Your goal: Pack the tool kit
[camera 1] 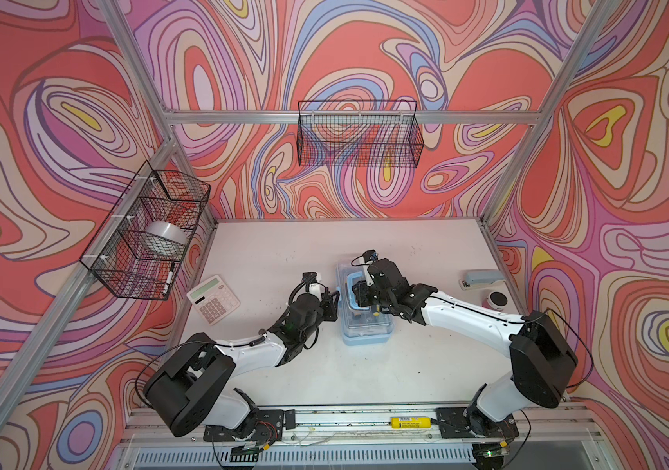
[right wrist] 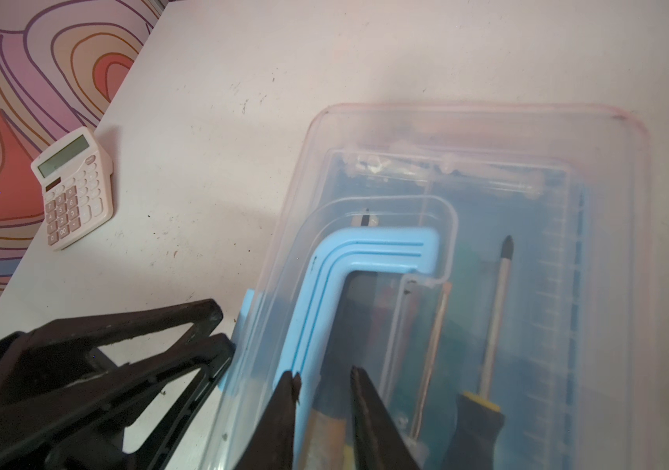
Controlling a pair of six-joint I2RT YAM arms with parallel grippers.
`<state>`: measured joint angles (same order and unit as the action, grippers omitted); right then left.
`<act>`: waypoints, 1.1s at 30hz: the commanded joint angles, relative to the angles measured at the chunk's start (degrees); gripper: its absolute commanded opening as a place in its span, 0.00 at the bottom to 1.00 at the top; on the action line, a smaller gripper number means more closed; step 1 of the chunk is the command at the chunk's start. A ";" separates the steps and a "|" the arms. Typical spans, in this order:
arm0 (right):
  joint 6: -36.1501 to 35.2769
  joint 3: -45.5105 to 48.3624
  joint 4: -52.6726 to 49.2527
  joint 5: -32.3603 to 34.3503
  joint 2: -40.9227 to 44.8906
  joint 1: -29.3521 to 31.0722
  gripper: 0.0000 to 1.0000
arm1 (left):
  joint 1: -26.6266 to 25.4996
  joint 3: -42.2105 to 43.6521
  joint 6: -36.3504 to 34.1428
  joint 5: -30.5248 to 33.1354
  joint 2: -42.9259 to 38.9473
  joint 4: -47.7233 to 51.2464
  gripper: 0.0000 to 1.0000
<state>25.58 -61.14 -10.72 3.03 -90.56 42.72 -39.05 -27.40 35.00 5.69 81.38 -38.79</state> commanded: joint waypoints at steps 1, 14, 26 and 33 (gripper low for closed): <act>0.18 1.64 -2.64 1.43 -1.21 -0.27 0.25 | -0.23 -1.16 1.10 -3.02 1.32 -0.46 0.32; 0.33 1.68 -2.60 1.54 -1.55 -0.27 0.25 | -0.22 -0.41 2.09 -4.55 2.89 -3.18 0.27; 0.34 1.54 -2.64 1.19 -1.85 -0.27 0.24 | -0.24 -0.38 3.08 -6.22 5.08 -5.91 0.24; 0.67 1.43 -2.29 0.10 -1.99 -0.27 0.25 | -0.23 -0.22 3.54 -6.37 5.76 -6.69 0.24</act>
<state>25.85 -60.88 -10.26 3.01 -91.31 42.72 -38.96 -27.53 37.78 1.37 86.11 -42.78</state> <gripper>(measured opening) 0.245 0.240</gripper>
